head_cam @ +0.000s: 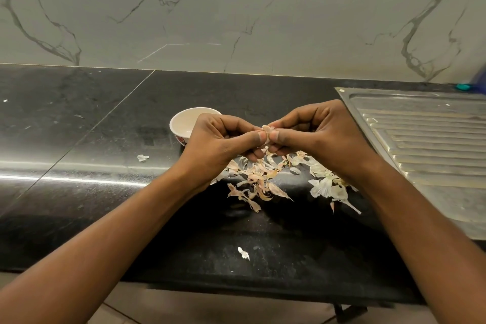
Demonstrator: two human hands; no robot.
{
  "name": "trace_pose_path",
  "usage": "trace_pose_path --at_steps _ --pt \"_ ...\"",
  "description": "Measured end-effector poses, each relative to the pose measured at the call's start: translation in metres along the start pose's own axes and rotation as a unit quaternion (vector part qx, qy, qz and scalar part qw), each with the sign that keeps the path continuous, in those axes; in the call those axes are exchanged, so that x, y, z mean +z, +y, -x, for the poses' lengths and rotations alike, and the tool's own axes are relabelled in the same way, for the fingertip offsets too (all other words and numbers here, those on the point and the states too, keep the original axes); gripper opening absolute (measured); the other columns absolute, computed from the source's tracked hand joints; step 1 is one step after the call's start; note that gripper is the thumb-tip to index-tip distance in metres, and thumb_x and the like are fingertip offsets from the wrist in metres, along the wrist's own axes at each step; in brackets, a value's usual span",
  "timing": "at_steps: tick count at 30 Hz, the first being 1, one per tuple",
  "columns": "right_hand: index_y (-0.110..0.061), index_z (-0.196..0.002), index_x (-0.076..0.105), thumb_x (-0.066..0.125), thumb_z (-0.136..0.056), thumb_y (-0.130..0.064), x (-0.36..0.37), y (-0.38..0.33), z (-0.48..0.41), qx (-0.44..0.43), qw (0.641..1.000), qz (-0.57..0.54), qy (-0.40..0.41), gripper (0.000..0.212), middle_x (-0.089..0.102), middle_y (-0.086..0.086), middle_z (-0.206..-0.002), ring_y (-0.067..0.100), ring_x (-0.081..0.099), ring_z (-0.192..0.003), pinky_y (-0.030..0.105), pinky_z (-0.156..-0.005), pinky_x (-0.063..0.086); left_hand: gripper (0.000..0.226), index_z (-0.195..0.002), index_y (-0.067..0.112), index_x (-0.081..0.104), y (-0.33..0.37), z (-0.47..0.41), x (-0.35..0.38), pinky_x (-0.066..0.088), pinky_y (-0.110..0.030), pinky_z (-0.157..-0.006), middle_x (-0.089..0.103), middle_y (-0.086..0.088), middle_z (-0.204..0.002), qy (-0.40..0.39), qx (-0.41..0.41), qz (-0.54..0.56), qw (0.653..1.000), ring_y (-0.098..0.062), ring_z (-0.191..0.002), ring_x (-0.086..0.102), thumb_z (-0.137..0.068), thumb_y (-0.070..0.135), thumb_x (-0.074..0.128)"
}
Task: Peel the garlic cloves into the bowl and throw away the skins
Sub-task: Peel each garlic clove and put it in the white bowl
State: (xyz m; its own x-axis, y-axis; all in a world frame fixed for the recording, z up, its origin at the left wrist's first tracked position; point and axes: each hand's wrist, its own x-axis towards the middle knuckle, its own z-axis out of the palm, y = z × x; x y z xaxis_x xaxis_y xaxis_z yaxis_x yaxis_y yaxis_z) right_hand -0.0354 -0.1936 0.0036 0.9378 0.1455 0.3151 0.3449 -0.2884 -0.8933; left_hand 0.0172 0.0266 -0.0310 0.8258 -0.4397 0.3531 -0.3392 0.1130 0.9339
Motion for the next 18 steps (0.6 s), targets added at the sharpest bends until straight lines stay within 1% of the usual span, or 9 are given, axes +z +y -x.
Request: trace_pose_path --at_steps 3,6,10,12,15,18 --pt "-0.001 -0.106 0.081 0.082 -0.09 -0.011 -0.0006 0.001 -0.0001 -0.005 1.0 0.018 -0.012 0.019 0.082 0.01 -0.087 0.027 0.081 -0.079 0.034 -0.073 0.068 0.011 -0.096 -0.007 0.078 -0.0015 0.0007 0.0007 0.06 -0.031 -0.064 0.075 -0.023 -0.076 0.007 0.005 -0.021 1.0 -0.031 -0.066 0.07 -0.092 0.004 0.076" --pt "-0.001 -0.106 0.081 0.082 -0.09 -0.009 0.0005 0.0016 -0.0003 -0.011 1.0 0.019 -0.021 0.018 0.082 0.01 -0.087 0.027 0.081 -0.078 0.032 -0.072 0.067 0.006 -0.094 -0.005 0.078 -0.0029 0.0016 0.0028 0.059 -0.03 -0.062 0.074 -0.021 -0.072 0.018 0.003 -0.025 1.0 -0.028 -0.063 0.068 -0.092 0.0 0.075" --pt "-0.001 -0.107 0.081 0.081 -0.091 -0.007 -0.0002 0.0012 -0.0008 -0.012 1.0 0.012 -0.017 0.018 0.082 0.011 -0.087 0.027 0.081 -0.077 0.029 -0.071 0.066 0.01 -0.097 -0.006 0.078 -0.0031 0.0009 0.0029 0.06 -0.03 -0.063 0.074 -0.025 -0.077 0.015 0.005 -0.01 1.0 -0.03 -0.066 0.069 -0.094 0.002 0.075" --pt "-0.001 -0.107 0.081 0.082 -0.09 -0.008 -0.003 0.0001 -0.0002 -0.01 1.0 0.009 -0.008 0.018 0.082 0.012 -0.086 0.027 0.081 -0.077 0.03 -0.071 0.067 0.012 -0.098 -0.007 0.078 -0.0014 0.0002 0.0033 0.061 -0.03 -0.065 0.075 -0.026 -0.08 0.005 0.009 -0.001 1.0 -0.03 -0.068 0.071 -0.094 0.003 0.074" --pt "-0.002 -0.105 0.081 0.083 -0.089 -0.011 -0.0035 0.0004 0.0 -0.01 1.0 0.02 0.0 0.018 0.082 0.01 -0.085 0.027 0.081 -0.077 0.032 -0.072 0.068 0.011 -0.095 -0.006 0.078 0.0003 0.0002 0.0034 0.06 -0.029 -0.066 0.075 -0.022 -0.077 -0.005 0.016 -0.013 1.0 -0.028 -0.067 0.072 -0.093 0.004 0.075" --pt "-0.004 -0.103 0.082 0.084 -0.085 -0.019 -0.0009 0.0013 0.0 -0.019 0.999 0.041 -0.001 0.023 0.082 0.007 -0.085 0.026 0.081 -0.076 0.037 -0.073 0.069 0.01 -0.093 -0.006 0.078 -0.0019 0.0007 0.0022 0.06 -0.033 -0.066 0.075 -0.021 -0.075 -0.005 0.021 -0.031 0.999 -0.029 -0.065 0.07 -0.093 0.004 0.076"
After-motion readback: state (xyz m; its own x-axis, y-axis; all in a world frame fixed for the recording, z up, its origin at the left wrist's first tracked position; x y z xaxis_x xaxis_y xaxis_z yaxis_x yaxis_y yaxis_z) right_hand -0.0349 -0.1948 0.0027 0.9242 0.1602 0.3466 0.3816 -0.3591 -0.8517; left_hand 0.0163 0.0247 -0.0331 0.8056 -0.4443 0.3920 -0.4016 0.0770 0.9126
